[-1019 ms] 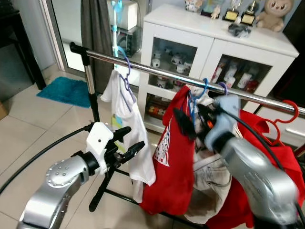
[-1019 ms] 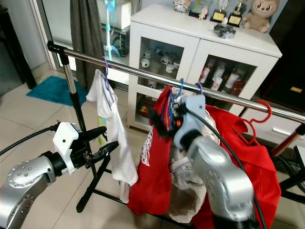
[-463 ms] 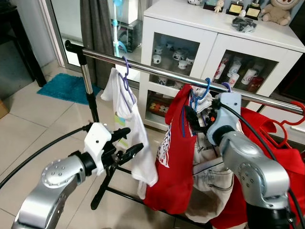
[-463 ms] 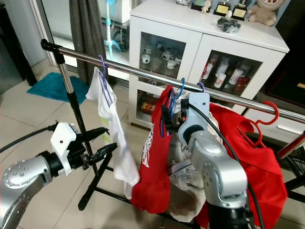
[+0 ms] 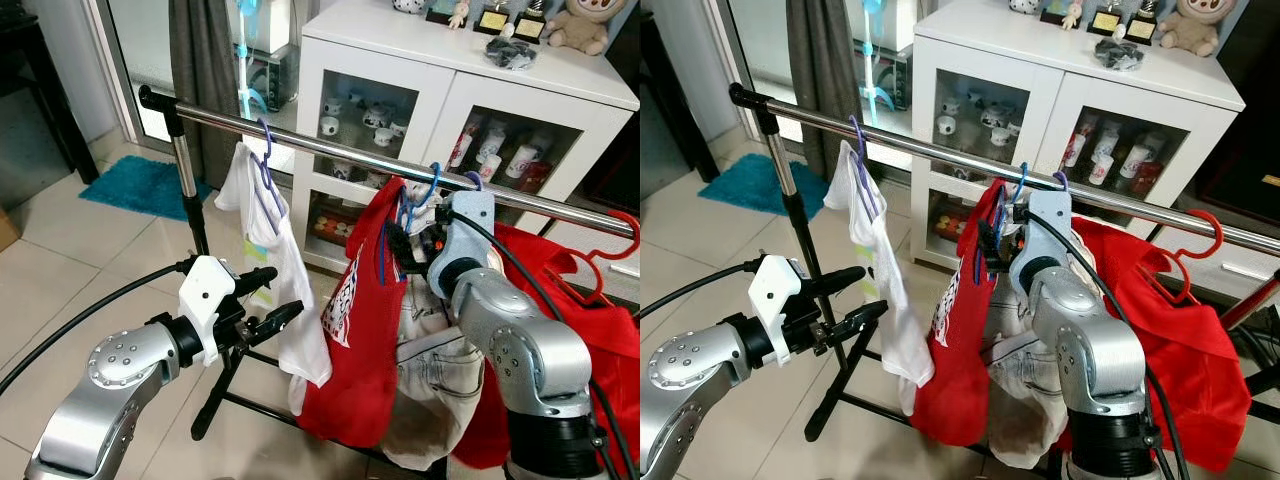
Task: Hang hanger
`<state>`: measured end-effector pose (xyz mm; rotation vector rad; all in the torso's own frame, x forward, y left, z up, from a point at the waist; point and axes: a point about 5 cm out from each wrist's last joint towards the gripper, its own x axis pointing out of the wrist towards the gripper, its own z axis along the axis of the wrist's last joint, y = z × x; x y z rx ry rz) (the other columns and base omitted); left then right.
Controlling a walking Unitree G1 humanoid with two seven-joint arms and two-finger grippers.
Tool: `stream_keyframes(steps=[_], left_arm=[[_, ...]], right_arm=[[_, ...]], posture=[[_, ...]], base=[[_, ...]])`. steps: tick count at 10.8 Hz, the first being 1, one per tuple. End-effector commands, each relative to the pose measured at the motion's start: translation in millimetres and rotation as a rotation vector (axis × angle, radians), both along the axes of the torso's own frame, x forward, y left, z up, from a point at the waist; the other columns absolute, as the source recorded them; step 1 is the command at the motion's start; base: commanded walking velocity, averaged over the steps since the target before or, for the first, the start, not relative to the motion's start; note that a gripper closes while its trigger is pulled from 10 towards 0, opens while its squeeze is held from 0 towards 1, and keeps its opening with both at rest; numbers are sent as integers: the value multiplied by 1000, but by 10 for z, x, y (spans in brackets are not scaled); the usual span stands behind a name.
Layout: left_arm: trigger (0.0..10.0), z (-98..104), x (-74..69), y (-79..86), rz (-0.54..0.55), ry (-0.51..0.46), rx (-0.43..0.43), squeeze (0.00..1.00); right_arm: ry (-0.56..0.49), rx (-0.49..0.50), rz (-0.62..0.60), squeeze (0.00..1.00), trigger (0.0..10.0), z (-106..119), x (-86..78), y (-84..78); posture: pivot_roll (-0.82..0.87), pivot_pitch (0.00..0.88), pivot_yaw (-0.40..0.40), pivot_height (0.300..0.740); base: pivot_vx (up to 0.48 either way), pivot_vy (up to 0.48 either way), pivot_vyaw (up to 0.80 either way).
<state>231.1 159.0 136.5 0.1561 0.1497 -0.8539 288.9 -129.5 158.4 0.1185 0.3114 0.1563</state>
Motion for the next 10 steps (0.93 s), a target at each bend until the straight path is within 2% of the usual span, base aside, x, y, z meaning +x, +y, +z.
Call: stream_keyframes(steps=[1,3,4,7,9,10], left_arm=[[10000,41,19,-28,-12,-16,1,0],[10000,44,19,-32,-15,-15,2,0],[10000,51,19,-36,-19,-13,4,0],[10000,61,18,-43,-25,-13,8,0],[10000,67,20,-45,-24,-14,9,0],[10000,79,20,-47,-22,-14,7,0]], right_arm=[[17,-13,-3,0,2941,-14,37,11],[30,-16,-8,0,3294,-37,63,29],[36,-10,-16,0,4039,-51,87,29],[38,-12,-16,0,4706,-63,160,74],[34,-10,-18,0,4667,-58,190,90],[35,-9,-16,0,3216,-75,188,88]], posture=[[-57,0,-92,740],[-57,0,-92,740],[-59,0,-91,740],[-57,0,-89,740],[-55,0,-89,740],[-53,0,-90,740]], base=[[0,0,0],[0,0,0],[0,0,0],[0,0,0],[0,0,0],[0,0,0]])
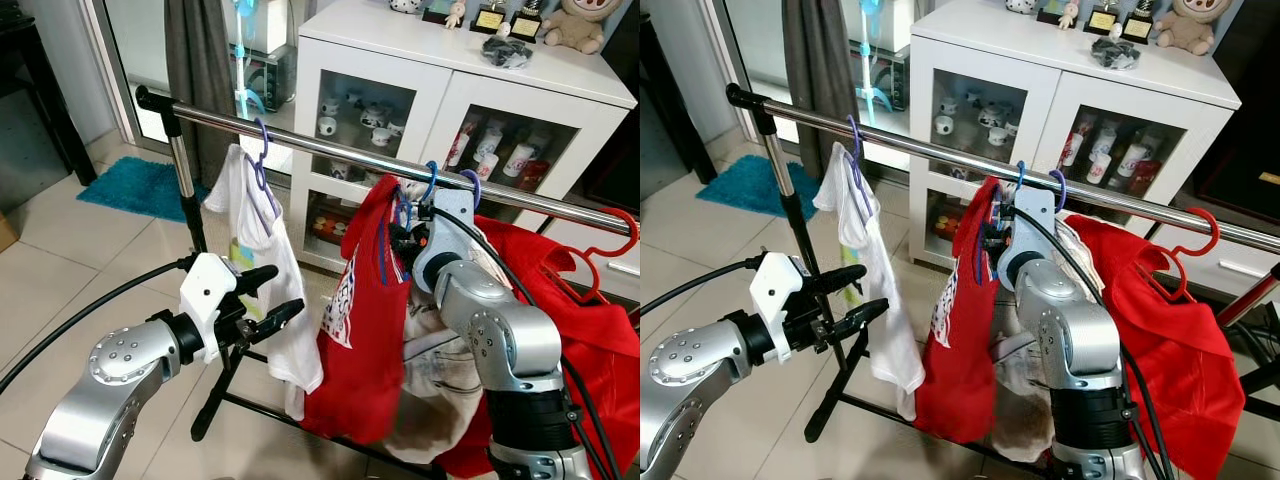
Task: Hang hanger
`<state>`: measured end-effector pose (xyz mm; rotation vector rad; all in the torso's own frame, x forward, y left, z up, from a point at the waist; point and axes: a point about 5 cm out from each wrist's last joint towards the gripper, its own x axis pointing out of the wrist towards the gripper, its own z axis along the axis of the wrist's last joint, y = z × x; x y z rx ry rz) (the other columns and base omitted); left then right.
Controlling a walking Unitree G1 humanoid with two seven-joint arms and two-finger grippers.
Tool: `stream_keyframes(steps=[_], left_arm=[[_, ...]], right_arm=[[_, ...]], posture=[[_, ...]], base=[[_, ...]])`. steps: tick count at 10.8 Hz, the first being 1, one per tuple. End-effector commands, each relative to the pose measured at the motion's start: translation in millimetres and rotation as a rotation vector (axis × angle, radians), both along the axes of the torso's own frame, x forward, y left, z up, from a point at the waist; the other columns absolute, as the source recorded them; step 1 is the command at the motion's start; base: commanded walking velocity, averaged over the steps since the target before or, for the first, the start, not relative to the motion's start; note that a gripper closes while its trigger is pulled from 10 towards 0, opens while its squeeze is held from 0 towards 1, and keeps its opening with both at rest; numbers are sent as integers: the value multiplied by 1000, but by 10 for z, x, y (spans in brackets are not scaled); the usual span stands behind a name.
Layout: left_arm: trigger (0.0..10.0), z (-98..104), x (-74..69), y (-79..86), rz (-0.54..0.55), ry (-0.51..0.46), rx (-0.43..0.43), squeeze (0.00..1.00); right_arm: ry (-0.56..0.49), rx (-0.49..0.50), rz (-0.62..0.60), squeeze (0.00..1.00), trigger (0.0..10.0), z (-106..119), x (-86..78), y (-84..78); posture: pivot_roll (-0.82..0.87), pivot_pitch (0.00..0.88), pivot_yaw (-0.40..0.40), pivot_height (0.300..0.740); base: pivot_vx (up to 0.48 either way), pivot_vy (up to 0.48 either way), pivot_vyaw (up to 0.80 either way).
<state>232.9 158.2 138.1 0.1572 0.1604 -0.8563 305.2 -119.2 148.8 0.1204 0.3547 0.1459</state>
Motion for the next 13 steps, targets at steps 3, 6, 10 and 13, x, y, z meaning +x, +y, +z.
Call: stream_keyframes(steps=[3,6,10,13], left_arm=[[10000,50,10,-31,-21,-19,2,0],[10000,39,13,-28,-24,-15,6,0],[10000,74,60,-29,3,-39,9,0],[10000,56,243,-71,219,-96,-38,0]], right_arm=[[-3,-3,-3,0,0,-14,22,-11],[-13,13,2,0,0,-21,18,-22],[-109,-6,73,0,0,140,42,-34],[-204,-70,128,0,0,295,-24,-83]], posture=[[-54,0,-87,740],[-53,0,-84,740],[-64,0,-83,740],[-64,0,-84,740]], base=[[0,0,0],[0,0,0],[0,0,0],[0,0,0]])
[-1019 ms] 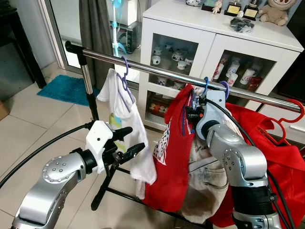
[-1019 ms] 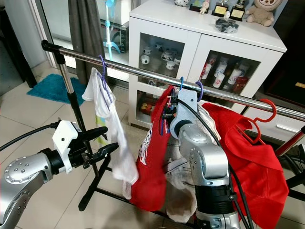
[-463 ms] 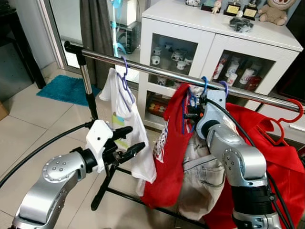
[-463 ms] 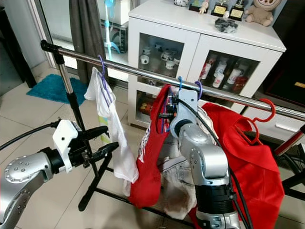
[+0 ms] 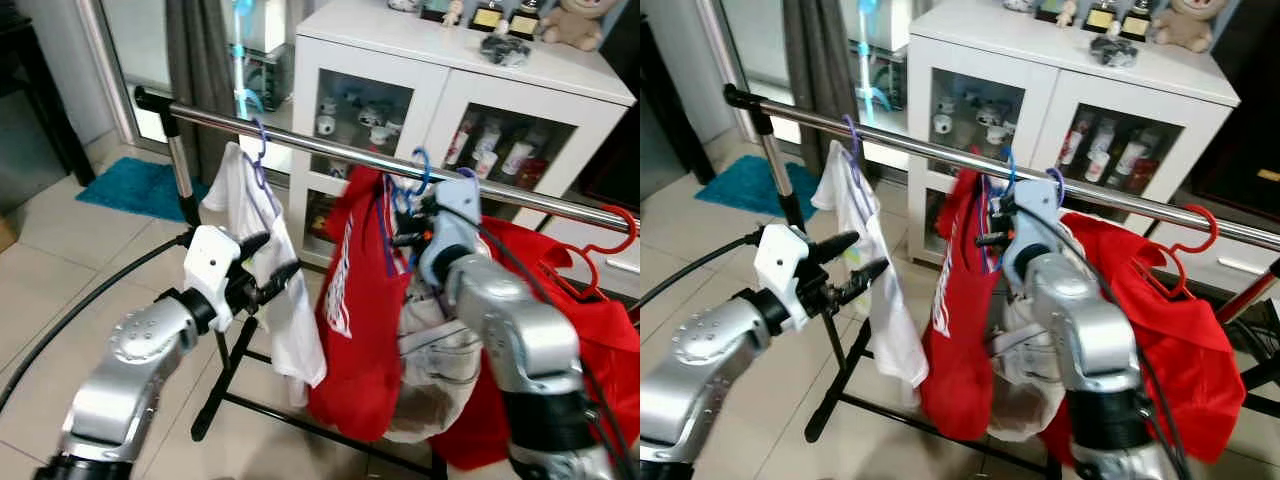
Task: Hang hanger
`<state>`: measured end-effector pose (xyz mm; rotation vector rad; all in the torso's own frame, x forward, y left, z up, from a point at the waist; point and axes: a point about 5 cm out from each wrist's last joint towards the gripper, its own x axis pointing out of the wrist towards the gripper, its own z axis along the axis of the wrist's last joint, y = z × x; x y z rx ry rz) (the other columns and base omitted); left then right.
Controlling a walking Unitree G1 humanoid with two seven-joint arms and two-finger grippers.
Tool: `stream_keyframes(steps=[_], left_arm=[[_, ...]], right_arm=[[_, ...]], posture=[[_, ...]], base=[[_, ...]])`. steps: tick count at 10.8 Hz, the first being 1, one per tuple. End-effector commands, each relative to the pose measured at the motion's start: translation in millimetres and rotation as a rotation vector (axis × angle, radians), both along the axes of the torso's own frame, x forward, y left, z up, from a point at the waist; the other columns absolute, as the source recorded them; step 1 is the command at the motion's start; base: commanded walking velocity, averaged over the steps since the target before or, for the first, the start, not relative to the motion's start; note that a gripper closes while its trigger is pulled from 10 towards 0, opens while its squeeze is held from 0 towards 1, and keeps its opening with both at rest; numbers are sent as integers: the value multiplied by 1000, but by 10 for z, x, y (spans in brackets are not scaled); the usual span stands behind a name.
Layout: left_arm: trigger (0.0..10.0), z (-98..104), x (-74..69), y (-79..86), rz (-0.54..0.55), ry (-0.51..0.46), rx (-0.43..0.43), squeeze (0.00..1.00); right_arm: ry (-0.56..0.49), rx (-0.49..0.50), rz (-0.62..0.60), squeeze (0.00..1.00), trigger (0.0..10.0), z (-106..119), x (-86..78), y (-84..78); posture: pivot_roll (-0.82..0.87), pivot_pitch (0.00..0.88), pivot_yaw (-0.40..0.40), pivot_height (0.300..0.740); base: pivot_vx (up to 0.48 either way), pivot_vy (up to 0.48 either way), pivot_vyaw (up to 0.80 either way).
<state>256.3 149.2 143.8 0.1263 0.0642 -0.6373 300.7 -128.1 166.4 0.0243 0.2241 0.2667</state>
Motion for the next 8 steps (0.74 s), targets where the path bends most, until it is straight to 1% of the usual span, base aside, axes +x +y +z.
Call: stream_keyframes(steps=[1,2,3,4,5,6,7,8], left_arm=[[10000,-45,-50,-57,10,12,5,0],[10000,-79,-65,-73,35,28,-1,0],[10000,-88,-73,-66,48,32,10,0],[10000,-90,-84,-13,55,31,17,0],[10000,-111,-88,42,74,38,26,0],[10000,-108,-76,31,69,40,21,0],[10000,-85,-53,-13,63,35,26,0],[10000,-67,-68,-44,42,32,21,0]], right_arm=[[-69,-1,3,0,0,138,-72,-15],[-44,20,-13,0,0,101,-174,-47],[-1,45,-24,0,0,15,-292,-60],[25,38,-6,0,0,-88,-408,-42],[19,30,21,0,0,-110,-467,-18],[17,45,20,0,0,-122,-491,-18],[12,48,15,0,0,-147,-530,-32],[-1,41,27,0,0,-167,-550,-27]], posture=[[-68,0,-86,740],[-63,0,-82,740],[-61,0,-83,740],[-64,0,-87,740],[-71,0,-86,740],[-74,0,-86,740],[-66,0,-79,740],[-64,0,-82,740]], base=[[0,0,0],[0,0,0],[0,0,0],[0,0,0],[0,0,0],[0,0,0],[-262,0,0],[-262,0,0]])
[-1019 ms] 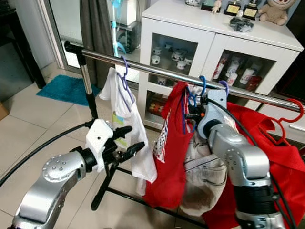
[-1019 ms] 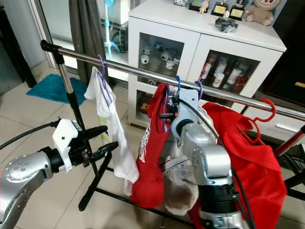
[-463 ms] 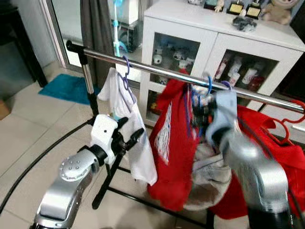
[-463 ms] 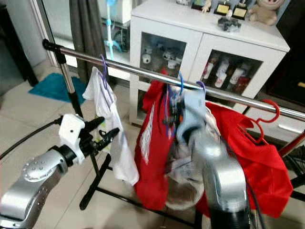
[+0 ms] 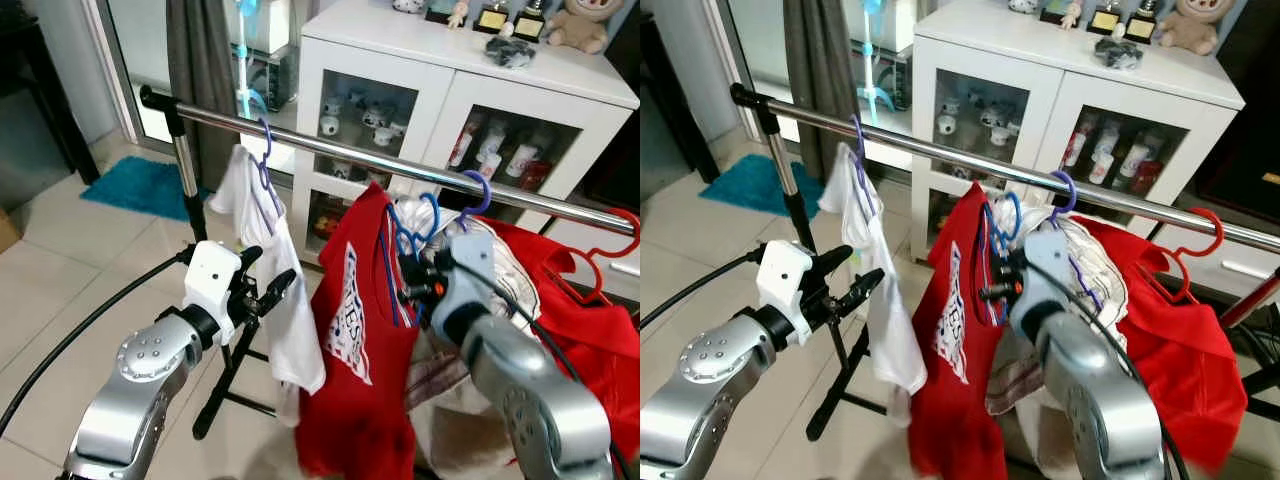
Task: Hang hanger
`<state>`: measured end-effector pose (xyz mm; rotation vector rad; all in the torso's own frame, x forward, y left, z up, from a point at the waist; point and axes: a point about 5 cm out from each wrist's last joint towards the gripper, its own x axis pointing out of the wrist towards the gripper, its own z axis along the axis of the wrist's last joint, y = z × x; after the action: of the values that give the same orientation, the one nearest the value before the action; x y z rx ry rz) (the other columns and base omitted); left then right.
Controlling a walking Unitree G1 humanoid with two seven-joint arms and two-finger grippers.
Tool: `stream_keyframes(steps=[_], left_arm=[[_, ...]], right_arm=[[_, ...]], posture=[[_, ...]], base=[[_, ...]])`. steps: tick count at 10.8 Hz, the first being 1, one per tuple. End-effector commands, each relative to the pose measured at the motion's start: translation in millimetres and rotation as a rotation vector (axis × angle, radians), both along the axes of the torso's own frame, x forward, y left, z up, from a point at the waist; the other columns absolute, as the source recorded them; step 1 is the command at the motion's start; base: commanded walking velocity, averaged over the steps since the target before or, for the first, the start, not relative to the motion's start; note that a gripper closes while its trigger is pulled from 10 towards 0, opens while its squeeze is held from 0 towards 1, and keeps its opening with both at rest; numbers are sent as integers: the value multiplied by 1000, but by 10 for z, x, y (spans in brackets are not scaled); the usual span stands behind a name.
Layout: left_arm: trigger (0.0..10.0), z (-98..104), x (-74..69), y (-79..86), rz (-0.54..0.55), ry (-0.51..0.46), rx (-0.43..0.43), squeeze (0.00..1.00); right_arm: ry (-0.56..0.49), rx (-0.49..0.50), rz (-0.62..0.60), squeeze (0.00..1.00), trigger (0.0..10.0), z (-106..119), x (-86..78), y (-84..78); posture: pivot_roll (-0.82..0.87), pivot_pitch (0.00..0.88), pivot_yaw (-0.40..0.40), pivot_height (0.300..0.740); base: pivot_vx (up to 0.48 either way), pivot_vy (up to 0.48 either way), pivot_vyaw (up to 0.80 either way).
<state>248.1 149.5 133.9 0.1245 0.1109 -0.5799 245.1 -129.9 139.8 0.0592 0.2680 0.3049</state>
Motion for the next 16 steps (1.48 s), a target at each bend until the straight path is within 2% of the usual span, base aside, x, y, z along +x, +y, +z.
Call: stream_keyframes(steps=[1,4,6,8,9,11,13,15,16], left_arm=[[10000,11,-24,-46,-21,1,6,0],[10000,36,17,-30,-3,-2,3,0],[10000,12,-12,31,7,9,12,0],[10000,57,76,-17,-12,-7,19,0],[10000,82,74,-51,-36,-11,19,0],[10000,82,59,-42,-14,-20,11,0],[10000,88,53,-44,-14,-15,10,0],[10000,56,13,43,3,-5,27,0],[10000,83,54,36,-9,-24,23,0]], right_arm=[[-70,-24,21,0,0,66,7,1],[-91,-7,21,0,0,89,31,-25],[-103,-15,17,0,0,66,39,-31],[-132,-25,37,0,0,119,99,-19],[-143,-28,48,0,0,136,122,-11],[-126,-29,45,0,0,103,111,-21],[-128,-35,63,0,0,117,128,-23],[-124,-37,58,0,0,103,122,-25],[-128,-38,57,0,0,122,135,-30]], posture=[[-64,0,-84,740],[-58,8,-79,740],[-69,2,-79,740],[-67,11,-63,740],[-65,19,-72,740],[-71,10,-101,740],[-67,43,-101,740],[-72,32,-104,740],[-78,39,-92,740]], base=[[-274,0,0],[-287,0,0],[-311,0,0],[-291,0,0],[-292,0,0],[-292,0,0],[-292,0,0],[-291,0,0],[0,0,0]])
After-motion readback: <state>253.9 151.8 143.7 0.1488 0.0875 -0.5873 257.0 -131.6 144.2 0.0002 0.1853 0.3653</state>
